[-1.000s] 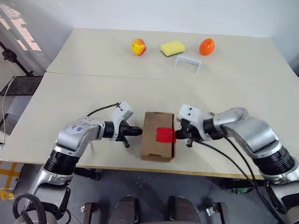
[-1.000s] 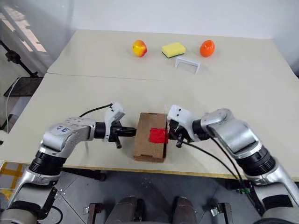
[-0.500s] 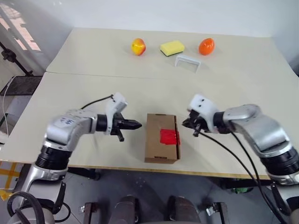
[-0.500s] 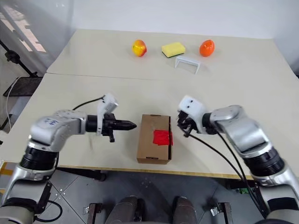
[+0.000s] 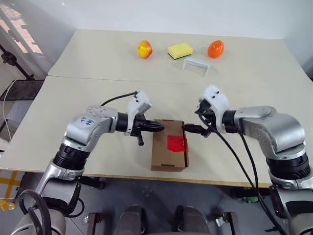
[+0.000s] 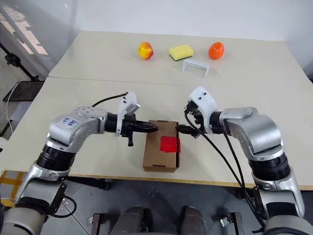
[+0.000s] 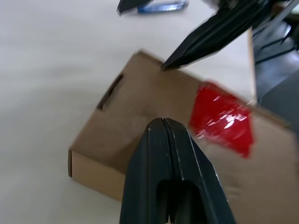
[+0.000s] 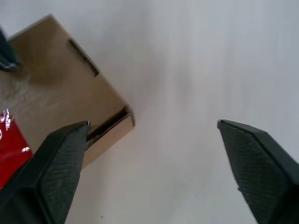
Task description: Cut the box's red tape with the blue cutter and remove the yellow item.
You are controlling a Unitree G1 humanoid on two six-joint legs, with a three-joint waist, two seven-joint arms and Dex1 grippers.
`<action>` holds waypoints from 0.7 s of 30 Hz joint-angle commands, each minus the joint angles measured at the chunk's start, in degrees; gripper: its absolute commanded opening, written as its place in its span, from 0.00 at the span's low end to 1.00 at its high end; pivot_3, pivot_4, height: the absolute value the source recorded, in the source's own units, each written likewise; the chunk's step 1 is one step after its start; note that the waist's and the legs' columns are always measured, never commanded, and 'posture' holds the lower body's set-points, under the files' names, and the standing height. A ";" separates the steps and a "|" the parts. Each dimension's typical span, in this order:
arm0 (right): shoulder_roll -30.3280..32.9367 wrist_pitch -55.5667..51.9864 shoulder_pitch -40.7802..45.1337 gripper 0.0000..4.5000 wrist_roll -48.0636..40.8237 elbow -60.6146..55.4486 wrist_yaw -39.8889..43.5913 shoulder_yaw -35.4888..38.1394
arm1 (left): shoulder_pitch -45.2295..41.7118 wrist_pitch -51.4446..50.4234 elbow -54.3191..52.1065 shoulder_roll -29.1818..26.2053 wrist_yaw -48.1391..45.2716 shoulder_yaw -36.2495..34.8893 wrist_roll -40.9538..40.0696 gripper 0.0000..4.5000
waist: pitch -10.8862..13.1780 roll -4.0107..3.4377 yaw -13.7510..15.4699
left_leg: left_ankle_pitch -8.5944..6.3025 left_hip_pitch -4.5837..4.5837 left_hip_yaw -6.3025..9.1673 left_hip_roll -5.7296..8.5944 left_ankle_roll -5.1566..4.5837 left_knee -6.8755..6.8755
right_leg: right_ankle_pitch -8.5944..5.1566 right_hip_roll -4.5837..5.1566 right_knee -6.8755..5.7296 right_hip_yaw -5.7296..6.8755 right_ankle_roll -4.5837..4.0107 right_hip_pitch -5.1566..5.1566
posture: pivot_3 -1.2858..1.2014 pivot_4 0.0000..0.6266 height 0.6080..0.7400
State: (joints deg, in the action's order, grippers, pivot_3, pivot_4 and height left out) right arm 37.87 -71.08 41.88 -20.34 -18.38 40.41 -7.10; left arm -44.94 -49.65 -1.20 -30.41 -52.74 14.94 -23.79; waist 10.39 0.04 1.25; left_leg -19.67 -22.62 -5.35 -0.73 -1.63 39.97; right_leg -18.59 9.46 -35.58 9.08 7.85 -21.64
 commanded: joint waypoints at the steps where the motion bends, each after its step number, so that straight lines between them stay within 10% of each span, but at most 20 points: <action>1: 2.37 1.71 -1.97 0.99 0.80 -1.28 -0.21 -2.08 | -0.70 2.97 -1.16 -1.43 -2.08 3.64 3.49 0.00 | 0.00 0.00 0.04 | 0.00 0.03 0.00 0.00 0.00 -0.01 | 0.00 0.00 0.00 -0.02 0.00 0.01 | 0.52 0.24 1.00; 16: 16.50 25.72 -8.77 0.99 17.75 7.46 6.05 -19.50 | 1.75 2.08 -4.17 -3.01 -3.68 5.59 5.37 0.00 | -0.23 0.33 0.30 | 0.00 0.28 0.07 -0.02 -0.01 0.00 | 0.00 0.00 0.02 -0.11 0.00 0.24 | 0.52 0.24 1.00; 21: 12.50 16.61 -10.01 0.99 7.55 5.40 7.22 -6.61 | 2.54 1.22 -5.20 -3.37 -3.04 4.88 5.30 0.00 | -0.32 0.49 0.41 | 0.00 0.30 0.19 -0.08 -0.01 0.09 | 0.00 0.01 0.07 -0.10 0.00 0.40 | 0.52 0.24 1.00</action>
State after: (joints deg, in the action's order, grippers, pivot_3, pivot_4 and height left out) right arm 50.78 -50.38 32.58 -10.04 -12.99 47.19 -17.48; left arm -43.88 -47.29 -6.01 -32.92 -55.92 19.02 -19.57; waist 10.07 0.53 1.66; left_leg -19.67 -22.31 -5.15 -0.81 -1.64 40.05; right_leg -18.59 9.48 -35.51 8.97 7.85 -21.25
